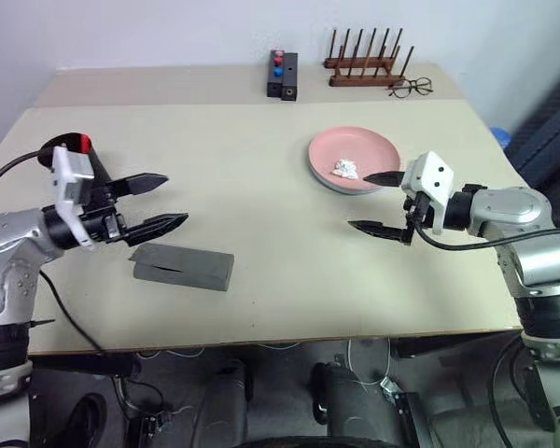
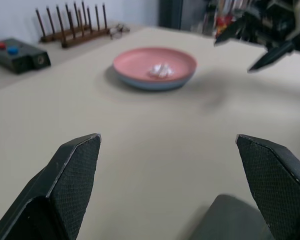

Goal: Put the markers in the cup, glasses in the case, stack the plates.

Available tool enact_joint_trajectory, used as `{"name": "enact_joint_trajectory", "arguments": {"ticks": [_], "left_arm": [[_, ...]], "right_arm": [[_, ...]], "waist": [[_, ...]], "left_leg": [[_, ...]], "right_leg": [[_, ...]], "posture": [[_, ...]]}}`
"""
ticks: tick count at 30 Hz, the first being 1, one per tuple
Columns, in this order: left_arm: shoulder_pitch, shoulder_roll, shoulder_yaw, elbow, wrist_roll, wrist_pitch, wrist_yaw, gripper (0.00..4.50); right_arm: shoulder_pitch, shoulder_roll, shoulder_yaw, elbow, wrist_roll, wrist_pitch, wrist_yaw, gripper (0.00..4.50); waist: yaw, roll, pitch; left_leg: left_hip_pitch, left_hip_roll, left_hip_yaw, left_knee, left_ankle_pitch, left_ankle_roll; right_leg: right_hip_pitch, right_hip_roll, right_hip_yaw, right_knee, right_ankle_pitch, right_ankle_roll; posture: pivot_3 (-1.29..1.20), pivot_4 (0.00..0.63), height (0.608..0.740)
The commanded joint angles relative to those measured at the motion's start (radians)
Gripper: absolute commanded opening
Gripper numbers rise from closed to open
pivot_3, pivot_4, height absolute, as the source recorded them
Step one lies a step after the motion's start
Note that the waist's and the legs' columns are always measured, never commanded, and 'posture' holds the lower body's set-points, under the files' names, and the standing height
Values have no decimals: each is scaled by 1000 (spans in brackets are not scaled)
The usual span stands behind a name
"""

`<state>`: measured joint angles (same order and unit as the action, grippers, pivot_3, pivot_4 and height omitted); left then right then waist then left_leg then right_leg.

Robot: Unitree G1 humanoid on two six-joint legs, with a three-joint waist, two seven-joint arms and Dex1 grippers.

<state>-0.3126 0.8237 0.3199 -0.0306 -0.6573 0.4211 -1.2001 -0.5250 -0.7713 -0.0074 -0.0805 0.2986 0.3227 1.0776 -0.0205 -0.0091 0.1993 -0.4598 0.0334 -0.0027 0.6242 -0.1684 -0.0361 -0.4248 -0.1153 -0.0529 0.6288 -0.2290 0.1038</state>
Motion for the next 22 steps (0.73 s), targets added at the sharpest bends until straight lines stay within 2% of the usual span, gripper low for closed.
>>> {"name": "enact_joint_trajectory", "arguments": {"ticks": [1, 7, 12, 22], "left_arm": [[57, 12, 74, -85, -81, 42, -6, 4500], [168, 11, 70, -71, -75, 0, -89, 4500], [140, -9, 28, -47, -56, -23, -106, 4500], [89, -5, -11, 31, -13, -98, -178, 4500]], "right_arm": [[28, -16, -85, -83, 106, -26, 60, 4473], [139, -70, -151, -135, 274, 97, 170, 4473], [195, -86, -210, -119, 271, 74, 141, 4473], [157, -83, -222, -45, 251, 15, 116, 4473]], "waist": [[4, 0, 0], [17, 0, 0], [24, 0, 0], [31, 0, 0]], "left_leg": [[0, 0, 0, 0, 0, 0], [-1, 0, 0, 0, 0, 0], [-1, 0, 0, 2, 0, -1], [-1, 0, 1, 1, 0, 0]], "right_leg": [[0, 0, 0, 0, 0, 0], [0, -1, 0, -1, 0, 0], [0, -1, 0, -2, 0, -1], [-1, -1, 0, -2, 0, -1]], "posture": [[0, 150, 740], [0, 150, 740], [0, 150, 740], [0, 150, 740]]}}
